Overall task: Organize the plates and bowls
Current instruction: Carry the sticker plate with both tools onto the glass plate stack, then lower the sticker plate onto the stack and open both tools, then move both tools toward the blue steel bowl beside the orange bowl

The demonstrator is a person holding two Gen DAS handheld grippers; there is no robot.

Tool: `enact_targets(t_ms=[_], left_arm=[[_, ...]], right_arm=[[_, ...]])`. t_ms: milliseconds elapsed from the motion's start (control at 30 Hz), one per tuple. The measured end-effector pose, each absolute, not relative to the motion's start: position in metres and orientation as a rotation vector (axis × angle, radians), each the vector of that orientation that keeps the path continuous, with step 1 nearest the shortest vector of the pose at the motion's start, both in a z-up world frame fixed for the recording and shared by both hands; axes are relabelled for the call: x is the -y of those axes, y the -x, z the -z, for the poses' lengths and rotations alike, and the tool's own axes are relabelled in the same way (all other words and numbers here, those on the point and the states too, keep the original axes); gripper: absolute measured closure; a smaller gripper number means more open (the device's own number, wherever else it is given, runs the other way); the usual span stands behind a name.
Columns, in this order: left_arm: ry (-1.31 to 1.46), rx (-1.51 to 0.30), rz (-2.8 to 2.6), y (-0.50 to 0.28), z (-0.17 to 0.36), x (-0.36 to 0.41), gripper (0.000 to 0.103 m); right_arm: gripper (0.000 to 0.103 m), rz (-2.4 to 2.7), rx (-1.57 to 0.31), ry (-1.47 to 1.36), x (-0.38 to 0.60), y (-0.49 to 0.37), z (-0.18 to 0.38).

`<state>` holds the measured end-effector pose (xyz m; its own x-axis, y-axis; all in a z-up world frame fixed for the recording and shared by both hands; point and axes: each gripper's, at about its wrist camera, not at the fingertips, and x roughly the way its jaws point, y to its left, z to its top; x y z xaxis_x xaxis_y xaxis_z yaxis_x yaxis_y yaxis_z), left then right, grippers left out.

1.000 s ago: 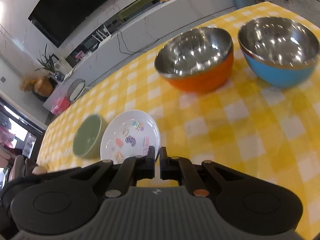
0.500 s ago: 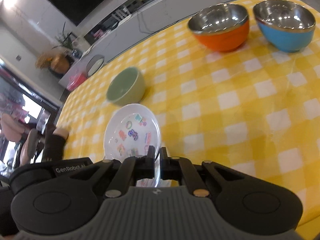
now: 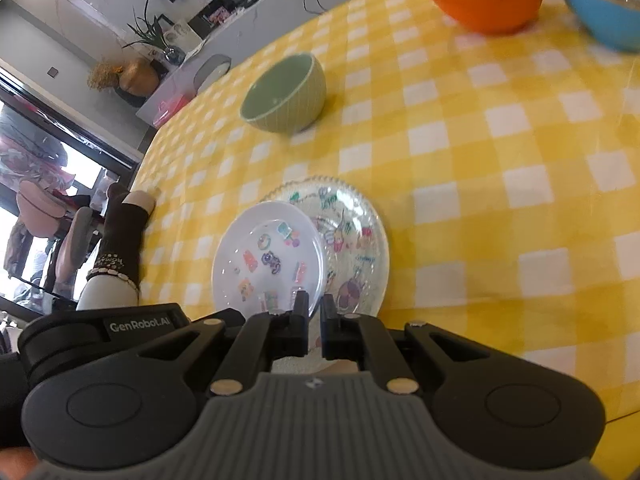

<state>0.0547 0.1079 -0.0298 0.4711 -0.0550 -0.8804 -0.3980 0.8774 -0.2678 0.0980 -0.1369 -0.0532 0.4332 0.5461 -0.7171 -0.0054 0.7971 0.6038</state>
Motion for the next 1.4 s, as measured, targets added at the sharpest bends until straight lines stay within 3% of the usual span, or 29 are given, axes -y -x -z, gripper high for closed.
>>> enact_targets(t_ms=[500, 667, 900, 1400], left_arm=[[0.489, -1.070, -0.207, -0.060, 0.037, -0.109, 0.097], [0.494, -1.075, -0.207, -0.061, 0.036, -0.110, 0.088], [0.512, -1.078, -0.210, -0.062, 0.032, -0.111, 0.071], [0.419, -0.972, -0.100, -0.075, -0.003, -0.081, 0.066]], right_arm=[[0.099, -0.362, -1.096, -0.625, 0.141, -0.104, 0.062], [0.095, -0.359, -1.097, -0.605, 0.140, -0.103, 0.060], [0.071, -0.363, -1.089, -0.597, 0.139, -0.102, 0.053], [0.051, -0.232, -0.937, -0.465, 0.173, -0.110, 0.010]])
